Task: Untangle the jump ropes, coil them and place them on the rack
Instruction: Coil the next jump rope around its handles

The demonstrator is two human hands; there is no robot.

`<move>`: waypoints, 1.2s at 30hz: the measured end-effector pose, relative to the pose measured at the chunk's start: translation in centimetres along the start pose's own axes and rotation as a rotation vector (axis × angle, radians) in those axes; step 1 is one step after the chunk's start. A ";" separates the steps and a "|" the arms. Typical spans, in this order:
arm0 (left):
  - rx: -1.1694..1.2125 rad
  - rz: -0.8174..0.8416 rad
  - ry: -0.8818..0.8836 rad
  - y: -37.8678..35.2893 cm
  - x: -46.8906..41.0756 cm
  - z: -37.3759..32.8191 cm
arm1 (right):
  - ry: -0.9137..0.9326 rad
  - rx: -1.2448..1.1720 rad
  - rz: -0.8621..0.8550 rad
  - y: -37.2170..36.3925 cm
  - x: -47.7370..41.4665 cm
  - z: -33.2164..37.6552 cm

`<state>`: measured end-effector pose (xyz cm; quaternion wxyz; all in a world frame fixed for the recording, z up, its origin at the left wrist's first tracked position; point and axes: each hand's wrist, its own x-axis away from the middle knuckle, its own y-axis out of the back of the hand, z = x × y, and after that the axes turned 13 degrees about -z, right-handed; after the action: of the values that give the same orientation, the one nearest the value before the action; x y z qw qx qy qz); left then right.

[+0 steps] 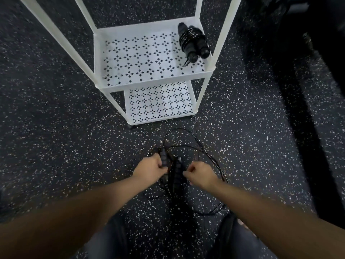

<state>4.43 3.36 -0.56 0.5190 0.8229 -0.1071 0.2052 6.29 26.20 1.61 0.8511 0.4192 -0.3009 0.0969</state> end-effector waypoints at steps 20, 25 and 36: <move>0.371 0.267 0.424 -2.3 1.8 -0.5 | -0.106 -0.023 0.080 -5.4 -0.6 0.5; 0.419 0.346 0.244 4.3 4.8 -2.3 | 0.028 -0.170 0.145 -0.5 3.2 1.5; 0.473 0.126 -0.105 23.6 12.7 -11.4 | 0.299 -0.490 -0.131 16.5 14.5 11.2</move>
<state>4.01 3.75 28.60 0.2917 0.9227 -0.1341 0.2135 6.18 26.69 26.19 0.9663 0.2007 -0.1590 0.0266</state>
